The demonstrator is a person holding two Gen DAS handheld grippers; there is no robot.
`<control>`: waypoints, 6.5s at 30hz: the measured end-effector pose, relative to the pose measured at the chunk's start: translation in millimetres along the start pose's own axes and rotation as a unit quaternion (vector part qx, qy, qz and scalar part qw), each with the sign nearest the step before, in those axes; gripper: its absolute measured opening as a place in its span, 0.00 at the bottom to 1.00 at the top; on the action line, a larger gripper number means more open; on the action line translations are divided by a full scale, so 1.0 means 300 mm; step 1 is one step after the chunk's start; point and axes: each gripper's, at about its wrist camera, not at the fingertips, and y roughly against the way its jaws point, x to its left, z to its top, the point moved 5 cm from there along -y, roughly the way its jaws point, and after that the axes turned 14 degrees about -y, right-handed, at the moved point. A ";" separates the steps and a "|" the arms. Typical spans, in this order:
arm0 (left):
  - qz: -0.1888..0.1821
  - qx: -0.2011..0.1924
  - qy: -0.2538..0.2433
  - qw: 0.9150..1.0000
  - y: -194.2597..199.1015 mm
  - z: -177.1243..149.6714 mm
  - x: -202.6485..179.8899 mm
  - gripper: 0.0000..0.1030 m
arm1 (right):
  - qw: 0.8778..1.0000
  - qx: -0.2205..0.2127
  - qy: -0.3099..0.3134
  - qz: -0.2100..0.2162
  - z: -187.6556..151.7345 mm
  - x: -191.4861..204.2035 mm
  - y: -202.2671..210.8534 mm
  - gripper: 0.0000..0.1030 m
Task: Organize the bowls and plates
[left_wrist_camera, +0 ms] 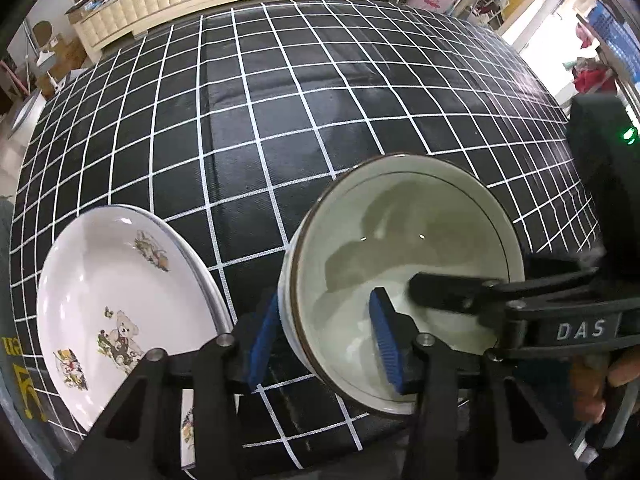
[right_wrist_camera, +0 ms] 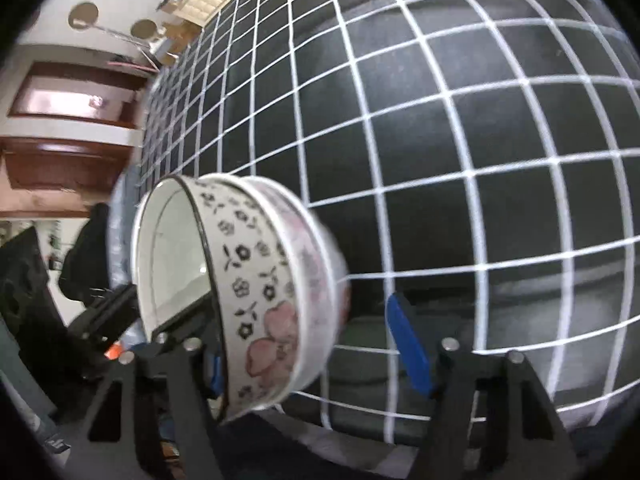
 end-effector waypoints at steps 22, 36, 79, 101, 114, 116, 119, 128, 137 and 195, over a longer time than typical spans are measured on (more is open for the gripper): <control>-0.011 -0.010 0.012 1.000 -0.025 -0.035 0.035 0.41 | 1.000 -0.003 -0.021 -0.004 -0.005 0.039 -0.010 0.54; -0.007 -0.017 0.020 1.000 0.051 -0.035 0.058 0.42 | 1.000 -0.014 -0.016 -0.014 -0.021 0.128 0.021 0.53; 0.105 -0.030 0.110 0.988 0.252 -0.302 0.487 0.37 | 0.990 0.050 0.120 -0.062 -0.108 0.579 -0.310 0.55; 0.119 -0.052 0.134 0.982 0.286 -0.320 0.558 0.39 | 0.974 -0.057 0.192 -0.101 -0.080 0.599 -0.188 0.57; 0.133 -0.101 0.104 0.980 0.427 -0.294 0.425 0.43 | 0.962 -0.125 0.233 -0.070 -0.173 0.647 0.020 0.57; 0.148 -0.118 0.095 0.977 0.478 -0.288 0.384 0.43 | 0.961 -0.137 0.234 -0.061 -0.197 0.642 0.067 0.57; 0.163 -0.133 0.078 0.974 0.538 -0.281 0.329 0.43 | 0.953 -0.165 0.245 -0.061 -0.234 0.635 0.139 0.57; 0.179 -0.212 0.071 0.958 0.708 -0.302 0.169 0.43 | 0.916 -0.285 0.277 -0.063 -0.371 0.588 0.359 0.64; 0.196 -0.286 0.052 0.936 0.827 -0.388 0.012 0.45 | 0.889 -0.356 0.284 -0.045 -0.501 0.534 0.453 0.68; 0.250 -0.387 0.039 0.887 0.914 -0.661 -0.256 1.00 | 0.830 -0.487 0.264 -0.056 -0.805 0.276 0.585 1.00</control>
